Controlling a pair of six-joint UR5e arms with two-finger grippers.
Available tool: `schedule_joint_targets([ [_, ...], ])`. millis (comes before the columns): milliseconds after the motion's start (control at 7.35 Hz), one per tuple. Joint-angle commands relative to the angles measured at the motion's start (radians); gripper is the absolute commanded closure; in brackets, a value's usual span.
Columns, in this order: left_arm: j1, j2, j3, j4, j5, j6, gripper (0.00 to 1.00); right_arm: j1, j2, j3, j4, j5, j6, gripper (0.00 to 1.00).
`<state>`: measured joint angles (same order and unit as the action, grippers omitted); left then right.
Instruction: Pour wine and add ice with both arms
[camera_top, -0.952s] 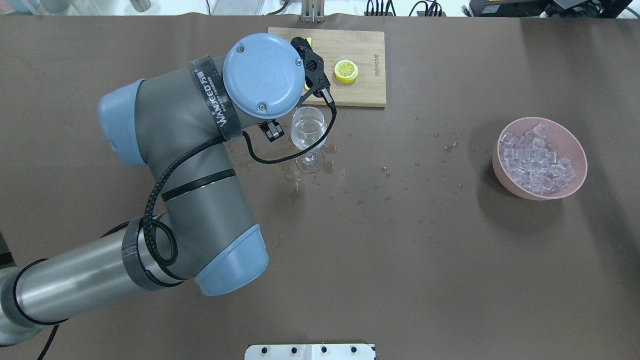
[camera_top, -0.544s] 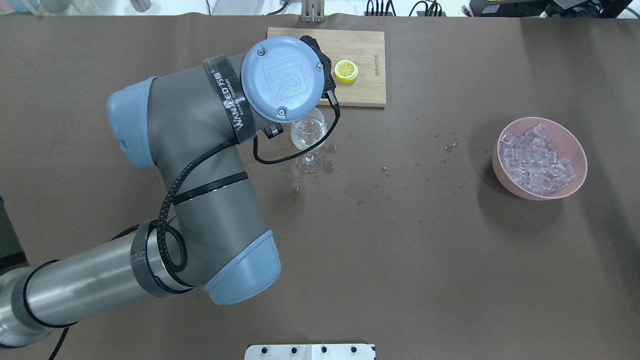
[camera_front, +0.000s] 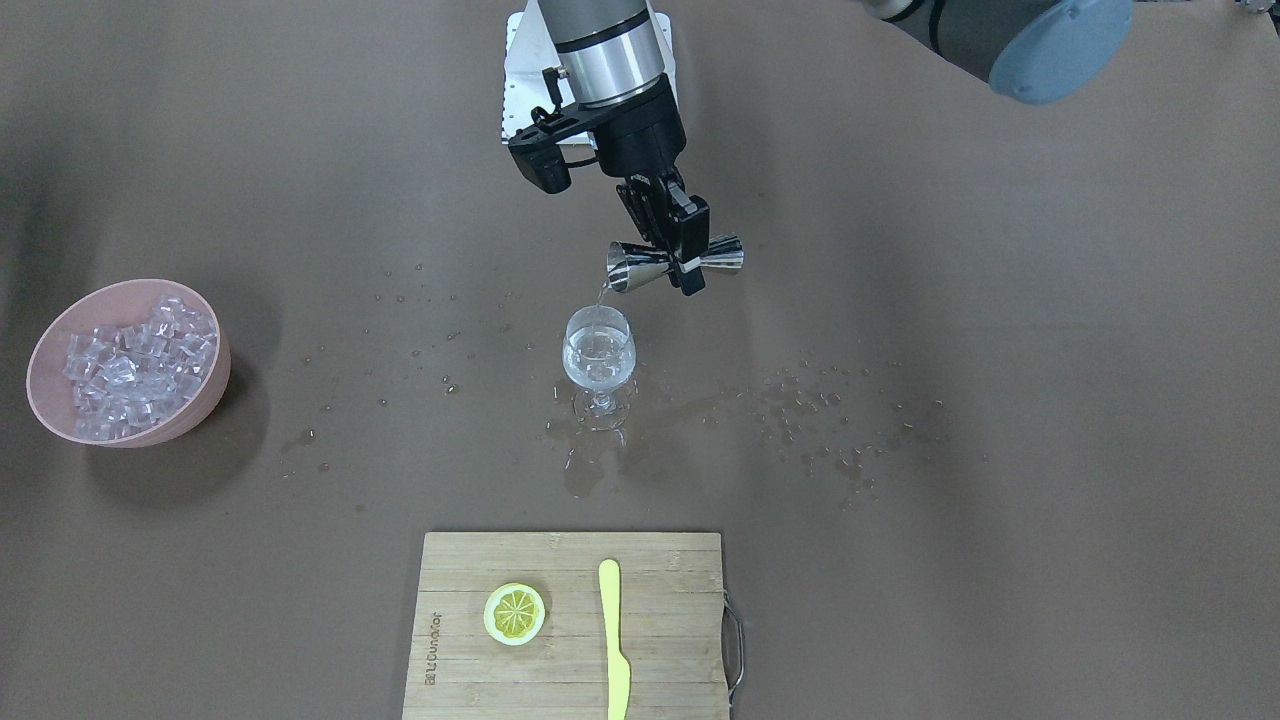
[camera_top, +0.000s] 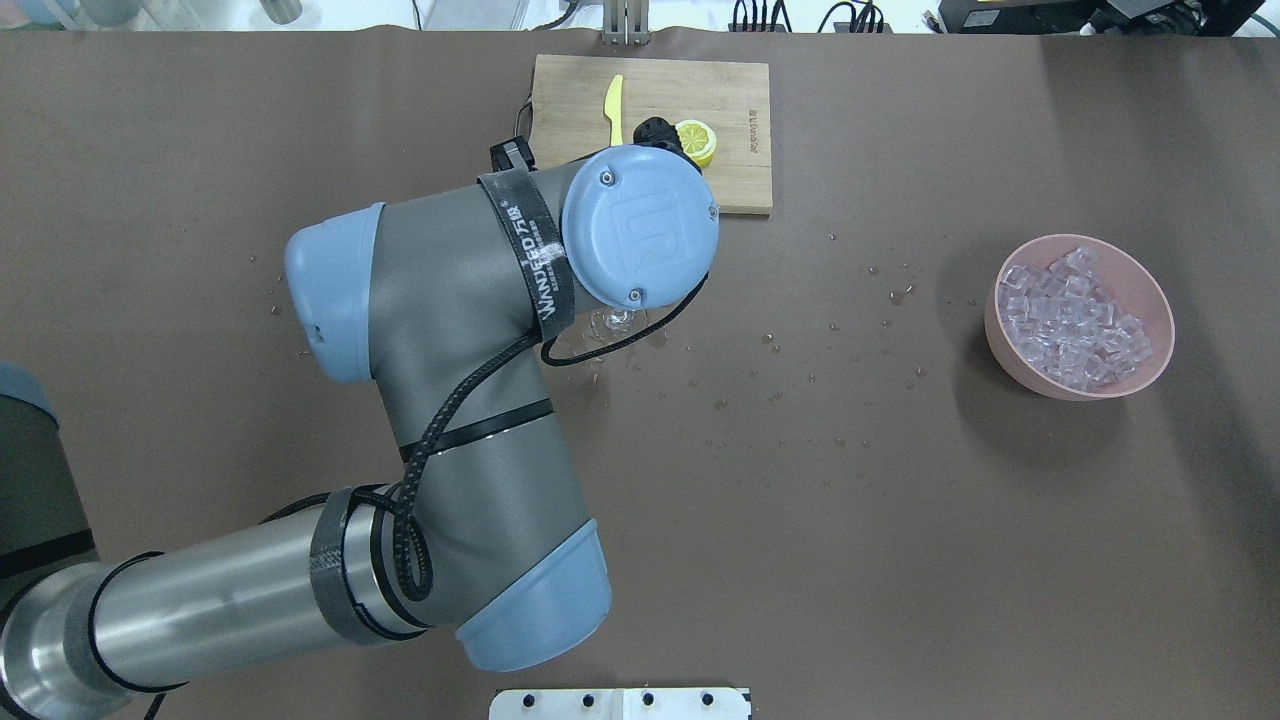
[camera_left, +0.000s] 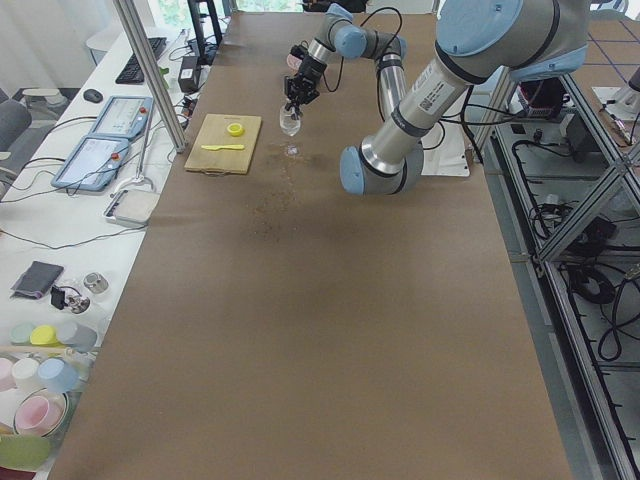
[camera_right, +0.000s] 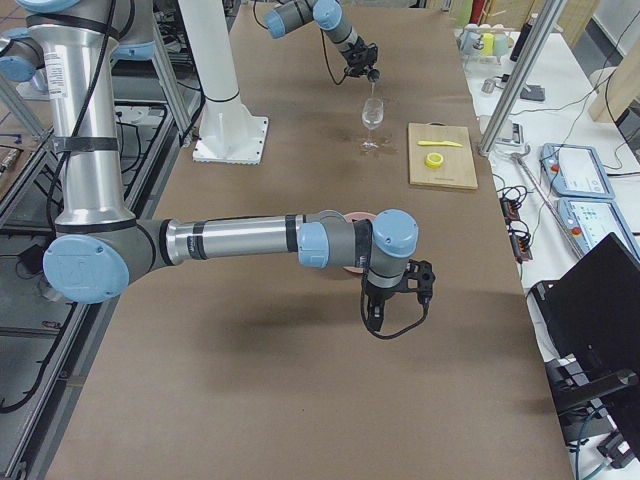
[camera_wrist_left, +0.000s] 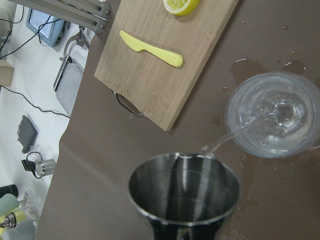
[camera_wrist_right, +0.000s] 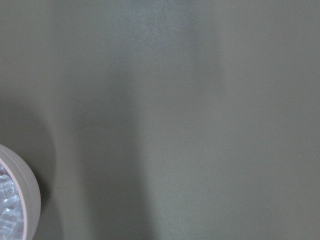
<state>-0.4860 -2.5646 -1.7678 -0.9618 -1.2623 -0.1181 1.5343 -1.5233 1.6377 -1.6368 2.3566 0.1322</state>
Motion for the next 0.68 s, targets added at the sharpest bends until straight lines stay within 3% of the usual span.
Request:
schedule_joint_targets([
  [0, 0.003, -0.034, 0.043, 0.053, 0.049, 0.065, 1.00, 0.000, 0.000, -0.001, 0.000, 0.001, 0.001, 0.00],
  [272, 0.003, -0.057, 0.056, 0.089, 0.052, 0.101, 1.00, -0.008, 0.006, -0.006, -0.002, 0.013, 0.001, 0.00],
  [544, 0.004, -0.129, 0.131, 0.135, 0.081, 0.121, 1.00, -0.010, 0.020, -0.033, 0.000, 0.016, 0.001, 0.00],
])
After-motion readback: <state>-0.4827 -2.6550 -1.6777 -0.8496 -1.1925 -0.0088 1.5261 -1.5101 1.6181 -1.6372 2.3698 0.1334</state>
